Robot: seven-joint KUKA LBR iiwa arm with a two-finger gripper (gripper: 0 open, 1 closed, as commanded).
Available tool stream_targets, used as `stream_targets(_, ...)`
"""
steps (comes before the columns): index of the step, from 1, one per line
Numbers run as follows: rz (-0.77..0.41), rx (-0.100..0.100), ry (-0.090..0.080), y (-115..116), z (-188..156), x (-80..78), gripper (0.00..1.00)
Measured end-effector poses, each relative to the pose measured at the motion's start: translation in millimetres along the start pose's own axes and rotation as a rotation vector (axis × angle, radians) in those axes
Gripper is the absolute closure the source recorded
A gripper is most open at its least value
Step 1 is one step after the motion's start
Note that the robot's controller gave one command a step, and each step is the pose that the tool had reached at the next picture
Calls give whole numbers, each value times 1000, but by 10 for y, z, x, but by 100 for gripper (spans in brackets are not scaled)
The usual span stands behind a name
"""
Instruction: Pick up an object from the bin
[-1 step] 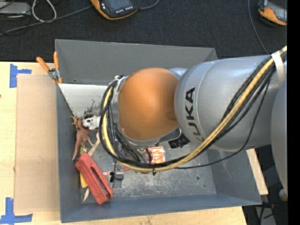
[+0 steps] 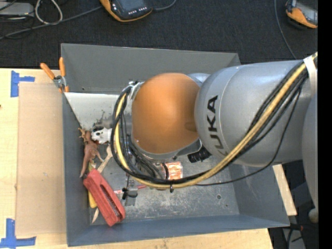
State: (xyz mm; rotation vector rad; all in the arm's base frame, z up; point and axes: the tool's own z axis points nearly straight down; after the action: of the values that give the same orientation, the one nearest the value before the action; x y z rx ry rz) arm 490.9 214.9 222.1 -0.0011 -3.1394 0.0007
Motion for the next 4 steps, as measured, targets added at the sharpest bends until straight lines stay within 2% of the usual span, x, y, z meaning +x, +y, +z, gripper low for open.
stream_targets(1,-104,0,0,-209,643,111,0)
stream_targets(2,-60,-1,1,-347,106,59,0)
stream_targets(3,-119,-3,-7,-104,334,-27,0)
stream_targets(4,-114,1,6,-227,358,77,0)
